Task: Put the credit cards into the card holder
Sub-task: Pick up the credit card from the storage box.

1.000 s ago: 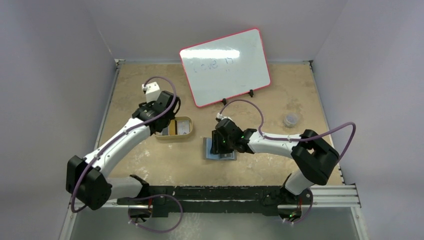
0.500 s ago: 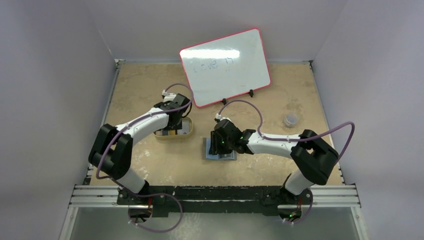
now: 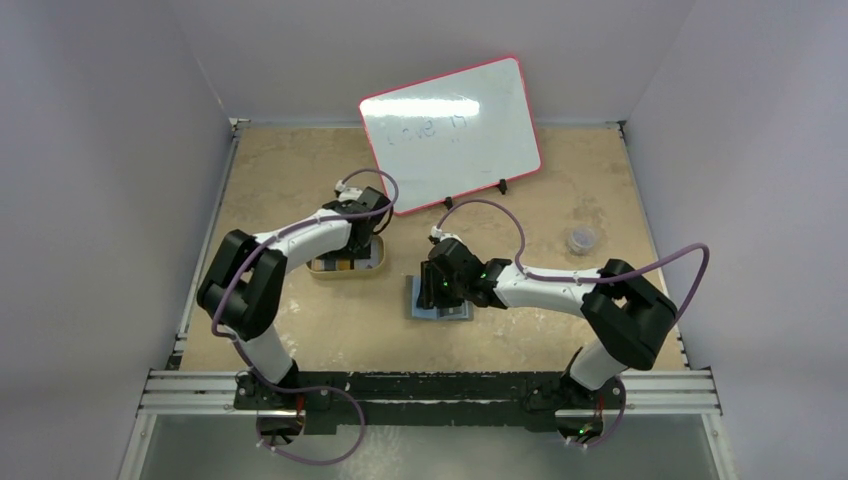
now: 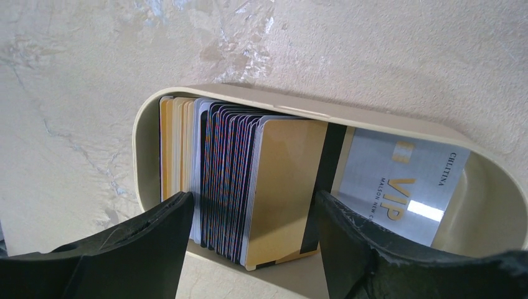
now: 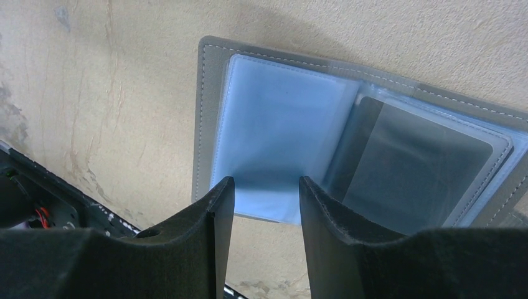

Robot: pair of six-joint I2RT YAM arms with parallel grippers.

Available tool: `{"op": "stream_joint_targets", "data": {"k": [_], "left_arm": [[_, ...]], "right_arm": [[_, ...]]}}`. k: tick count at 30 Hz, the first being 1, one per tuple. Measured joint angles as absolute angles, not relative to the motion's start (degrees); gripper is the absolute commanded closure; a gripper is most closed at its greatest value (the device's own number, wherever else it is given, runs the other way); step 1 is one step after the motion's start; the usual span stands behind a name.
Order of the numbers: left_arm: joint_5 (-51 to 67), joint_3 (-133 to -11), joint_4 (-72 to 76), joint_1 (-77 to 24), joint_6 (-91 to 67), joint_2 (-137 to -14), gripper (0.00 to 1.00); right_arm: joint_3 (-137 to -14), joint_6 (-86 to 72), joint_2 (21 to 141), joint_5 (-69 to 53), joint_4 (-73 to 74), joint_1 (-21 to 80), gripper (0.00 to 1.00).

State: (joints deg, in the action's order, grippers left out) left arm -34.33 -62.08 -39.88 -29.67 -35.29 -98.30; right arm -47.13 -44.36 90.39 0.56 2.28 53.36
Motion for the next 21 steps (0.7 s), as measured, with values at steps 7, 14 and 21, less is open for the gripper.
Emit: {"op": "stream_joint_targets", "data": {"k": [7,14,21], "left_arm": [[-38.20,-63.24,-40.77,-30.22,-35.14,-99.53,0.49],[-40.91,-64.55,-43.79,-30.41,-33.04,-98.98,0.80],[-40.73,-64.88,-44.23,-30.57,-31.79,-98.35,0.86]], "right_arm": [[-47.13,-44.36,90.39,0.54,2.17,53.36,0.55],[-47.13,-44.36,90.39,0.51,1.65,53.36,0.55],[-47.13,-44.36,90.39,0.49,1.41,53.36,0.55]]}}
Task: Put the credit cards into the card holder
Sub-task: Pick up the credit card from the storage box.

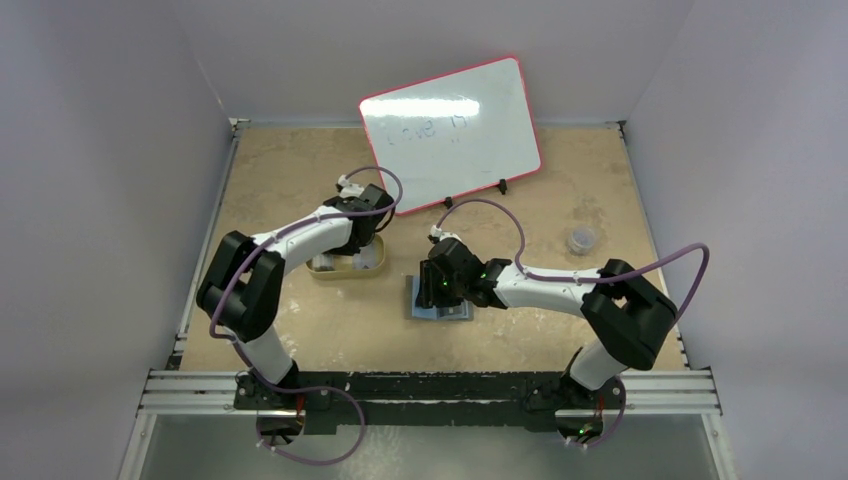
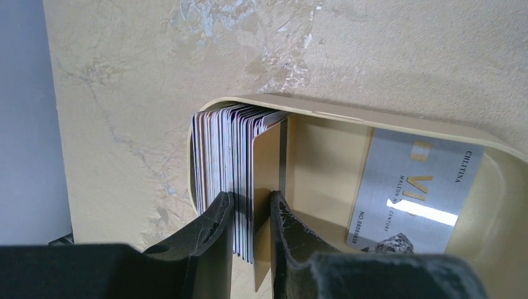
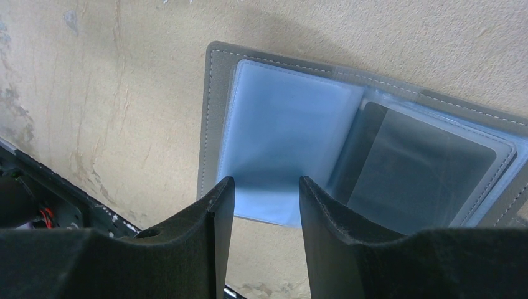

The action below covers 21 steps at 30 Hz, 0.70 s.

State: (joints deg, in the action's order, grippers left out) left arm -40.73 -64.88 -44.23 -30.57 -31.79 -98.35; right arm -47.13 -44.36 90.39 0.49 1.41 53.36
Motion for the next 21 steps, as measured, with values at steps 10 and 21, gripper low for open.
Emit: {"op": "stream_joint_targets", "data": {"k": [10,21], "left_arm": [[-39.35,-65.65,-44.66,-30.52,-31.77,-98.35,0.82],[-39.27,-65.78,-44.86,-30.50,-31.79,-98.37,0.80]], "right_arm": [[-47.13,-44.36,90.39,0.45,1.39,53.36,0.55],[-47.13,-44.34,90.39,0.36,1.34,53.36,0.55]]}}
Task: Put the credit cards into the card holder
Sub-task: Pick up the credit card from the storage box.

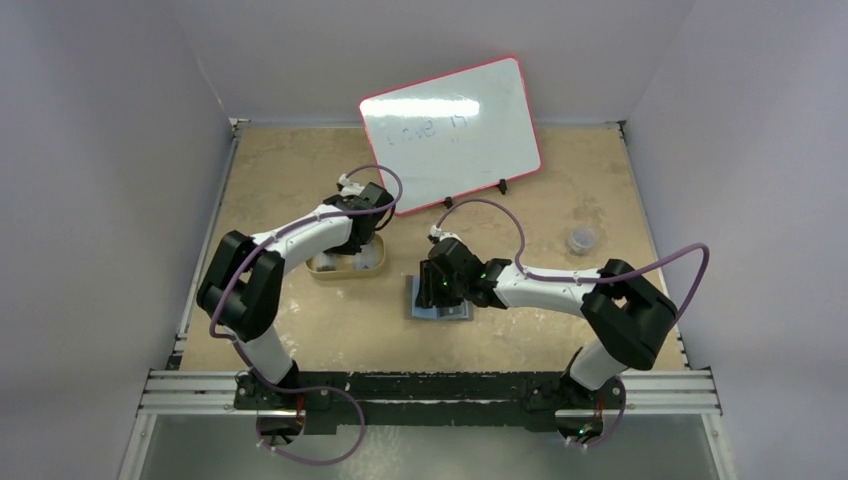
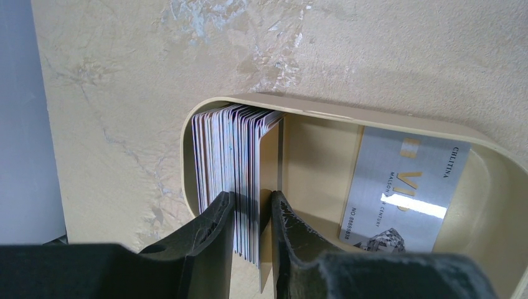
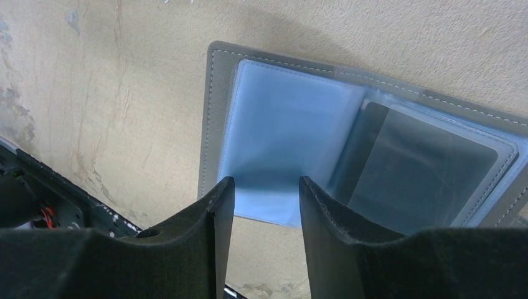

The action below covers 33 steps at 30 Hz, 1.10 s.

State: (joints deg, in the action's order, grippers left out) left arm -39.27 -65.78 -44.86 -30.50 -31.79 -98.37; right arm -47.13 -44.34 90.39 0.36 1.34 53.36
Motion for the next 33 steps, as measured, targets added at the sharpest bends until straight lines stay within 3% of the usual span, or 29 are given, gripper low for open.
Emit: {"op": "stream_joint_targets", "data": {"k": [4,11,15,26,33], "left_arm": [[-39.27,-65.78,-44.86,-30.50,-31.79,-98.35,0.79],[-39.29,-65.78,-44.91,-30.46,-31.77,-98.30,0.69],[-38.83,-65.78,-44.77,-30.37,-31.68,-98.00,0.83],[-37.26,-65.78,-44.47,-30.35,-31.24,-96.77,0.83],[-36.82,-66.02,-45.06,-30.35,-31.29,-96.25,0.92]], "right_arm": [[-47.13,-44.36,90.39,0.32,1.21,53.36,0.55],[-47.13,-44.36,90.89,0.30,0.80,53.39,0.55],[-47.13,-44.36,91.15,0.30,0.58,53.45,0.55],[-47.13,-44.36,91.46,0.30,0.54,53.65,0.55],[-47.13,-44.36,91.46,0.30,0.54,53.76,0.55]]}}
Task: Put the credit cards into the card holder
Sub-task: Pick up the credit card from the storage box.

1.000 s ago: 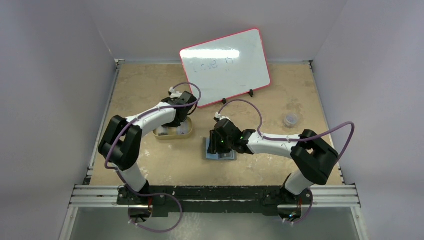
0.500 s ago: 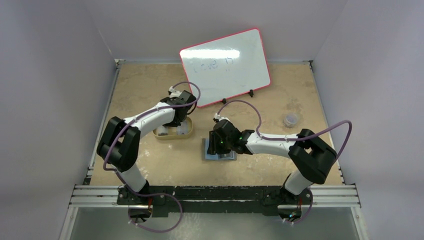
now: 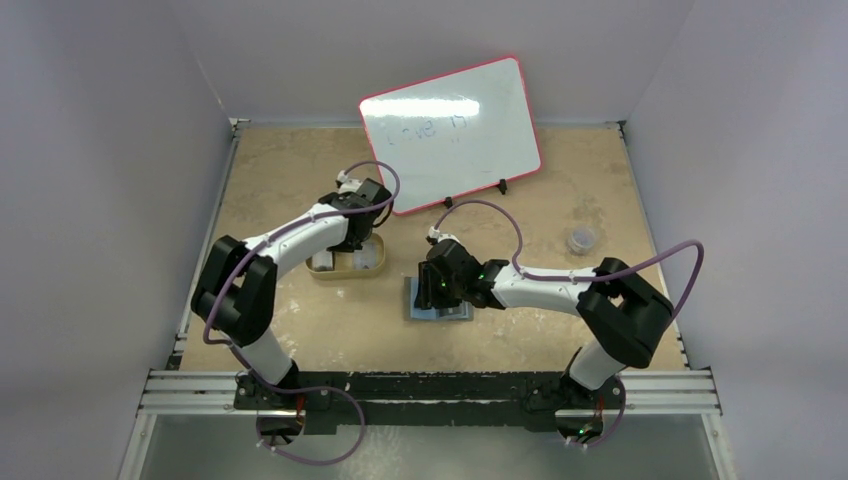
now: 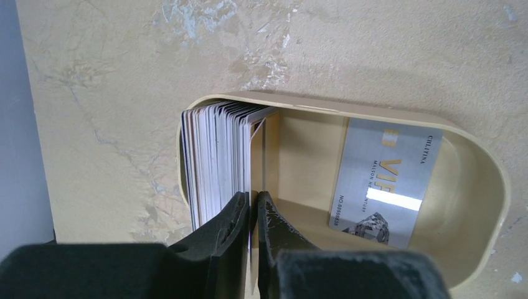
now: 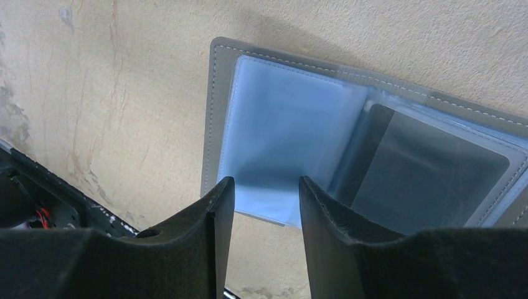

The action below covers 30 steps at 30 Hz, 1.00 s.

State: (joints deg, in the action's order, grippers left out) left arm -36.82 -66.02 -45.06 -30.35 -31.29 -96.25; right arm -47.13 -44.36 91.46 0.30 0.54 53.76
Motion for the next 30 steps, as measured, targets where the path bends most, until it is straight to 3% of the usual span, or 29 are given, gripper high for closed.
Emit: {"op": "stream_joint_targets", "data": {"k": [8,14,30], "left_arm": [[-36.47,-68.66,-46.46,-30.28,-31.40,-95.92,1.00],[-34.57,-69.84,-47.46,-30.26,-32.21,-95.44,1.00],[-9.32,-64.62,-37.17,-30.13,-38.09,-74.46,1.00]], "right_arm": [[-47.13,-44.36,91.46,0.30,0.54,54.02,0.55],[-47.13,-44.36,91.46,0.32,0.54,54.00,0.55],[-46.54,-44.31,86.19,0.10,1.83,53.98,0.55]]}}
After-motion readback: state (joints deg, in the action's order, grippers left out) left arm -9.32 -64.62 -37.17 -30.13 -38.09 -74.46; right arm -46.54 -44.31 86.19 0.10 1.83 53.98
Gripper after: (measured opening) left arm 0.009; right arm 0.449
